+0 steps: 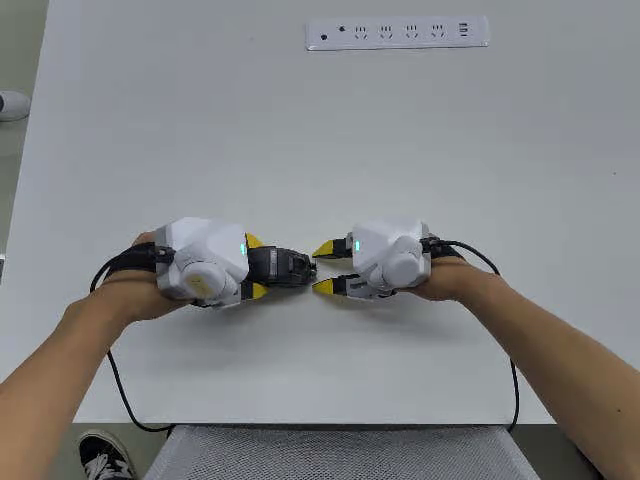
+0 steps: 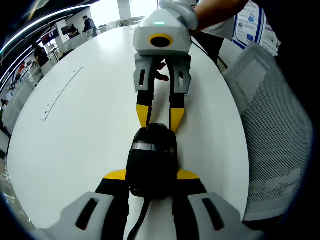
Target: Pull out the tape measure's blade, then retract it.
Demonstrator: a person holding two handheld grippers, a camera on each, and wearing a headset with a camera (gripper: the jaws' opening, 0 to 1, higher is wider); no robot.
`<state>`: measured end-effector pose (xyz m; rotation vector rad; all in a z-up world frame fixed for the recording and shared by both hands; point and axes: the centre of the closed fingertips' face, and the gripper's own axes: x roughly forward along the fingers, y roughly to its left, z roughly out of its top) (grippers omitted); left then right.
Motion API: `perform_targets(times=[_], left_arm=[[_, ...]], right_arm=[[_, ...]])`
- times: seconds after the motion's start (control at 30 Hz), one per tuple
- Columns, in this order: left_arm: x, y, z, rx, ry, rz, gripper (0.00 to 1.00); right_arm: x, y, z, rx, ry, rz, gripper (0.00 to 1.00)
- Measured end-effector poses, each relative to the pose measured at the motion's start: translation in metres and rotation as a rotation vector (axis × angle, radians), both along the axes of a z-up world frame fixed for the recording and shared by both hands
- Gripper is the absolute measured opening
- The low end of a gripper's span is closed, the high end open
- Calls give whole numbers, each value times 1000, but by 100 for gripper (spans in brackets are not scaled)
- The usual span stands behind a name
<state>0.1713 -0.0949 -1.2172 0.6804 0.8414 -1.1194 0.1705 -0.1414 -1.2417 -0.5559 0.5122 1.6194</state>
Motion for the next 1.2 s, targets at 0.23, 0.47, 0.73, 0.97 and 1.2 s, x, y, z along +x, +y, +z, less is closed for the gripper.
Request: perform_targets(times=[0.23,0.47,0.73,0.97,1.2], left_arm=[[1,0,0,-7,-2,1,28],[0,0,0,-13,-10,-4,28],[0,1,1,-16,-17,-2,28],[0,1,1,-21,-21,-7,28],[0,1,2,-21,-20,-5,28]], right_arm=[[1,1,-3,-10,-2,2,17],[2,0,-2,-5,-18,11,14],[1,0,-2,-12,-1,3,12],[1,0,-3,-15,13,2,11],[1,1,-3,-18,9,6,10]])
